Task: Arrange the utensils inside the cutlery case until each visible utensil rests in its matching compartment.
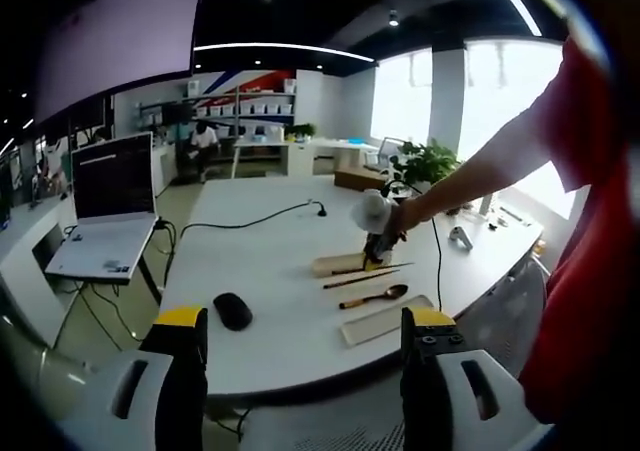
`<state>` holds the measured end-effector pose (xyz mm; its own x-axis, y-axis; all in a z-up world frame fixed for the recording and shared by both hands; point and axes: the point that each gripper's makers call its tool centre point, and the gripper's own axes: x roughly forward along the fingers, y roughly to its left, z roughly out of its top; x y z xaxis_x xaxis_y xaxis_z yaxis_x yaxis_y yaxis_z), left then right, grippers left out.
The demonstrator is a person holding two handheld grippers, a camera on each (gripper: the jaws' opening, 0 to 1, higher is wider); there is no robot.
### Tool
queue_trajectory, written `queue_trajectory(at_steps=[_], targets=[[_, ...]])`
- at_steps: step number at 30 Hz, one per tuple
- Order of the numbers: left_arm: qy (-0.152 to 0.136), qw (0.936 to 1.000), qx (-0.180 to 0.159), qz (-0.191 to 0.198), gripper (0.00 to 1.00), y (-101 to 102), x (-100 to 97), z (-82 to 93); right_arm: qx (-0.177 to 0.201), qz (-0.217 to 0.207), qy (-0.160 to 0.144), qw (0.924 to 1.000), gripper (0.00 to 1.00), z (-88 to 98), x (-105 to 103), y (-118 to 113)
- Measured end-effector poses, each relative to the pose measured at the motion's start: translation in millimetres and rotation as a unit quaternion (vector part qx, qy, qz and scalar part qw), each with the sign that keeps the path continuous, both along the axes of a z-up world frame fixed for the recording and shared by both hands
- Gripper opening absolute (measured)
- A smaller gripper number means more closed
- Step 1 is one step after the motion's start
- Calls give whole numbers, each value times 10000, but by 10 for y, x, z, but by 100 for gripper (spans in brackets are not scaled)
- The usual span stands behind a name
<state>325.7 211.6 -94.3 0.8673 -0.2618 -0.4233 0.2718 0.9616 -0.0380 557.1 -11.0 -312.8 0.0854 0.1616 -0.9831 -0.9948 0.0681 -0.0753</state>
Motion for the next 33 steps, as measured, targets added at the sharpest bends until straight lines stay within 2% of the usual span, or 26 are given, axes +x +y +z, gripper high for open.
queue_trajectory(at_steps=[6,14,21,30,33], targets=[[-2,10000,23,-13,81,19,9,6,-27,58,0,10000,0,-5,-7,-10],[-30,10000,54,-69,81,4,39,29,29,-86,60,9999,0,27,-20,-36],[-47,9999,73,-137,81,-23,51,52,120,-159,85,9998,0,180,7,-85],[-38,9994,-316,-157,81,-126,79,21,214,-162,140,9995,0,186,52,-160],[-54,9995,-281,-167,81,-116,86,25,257,-211,165,9993,0,212,46,-165]])
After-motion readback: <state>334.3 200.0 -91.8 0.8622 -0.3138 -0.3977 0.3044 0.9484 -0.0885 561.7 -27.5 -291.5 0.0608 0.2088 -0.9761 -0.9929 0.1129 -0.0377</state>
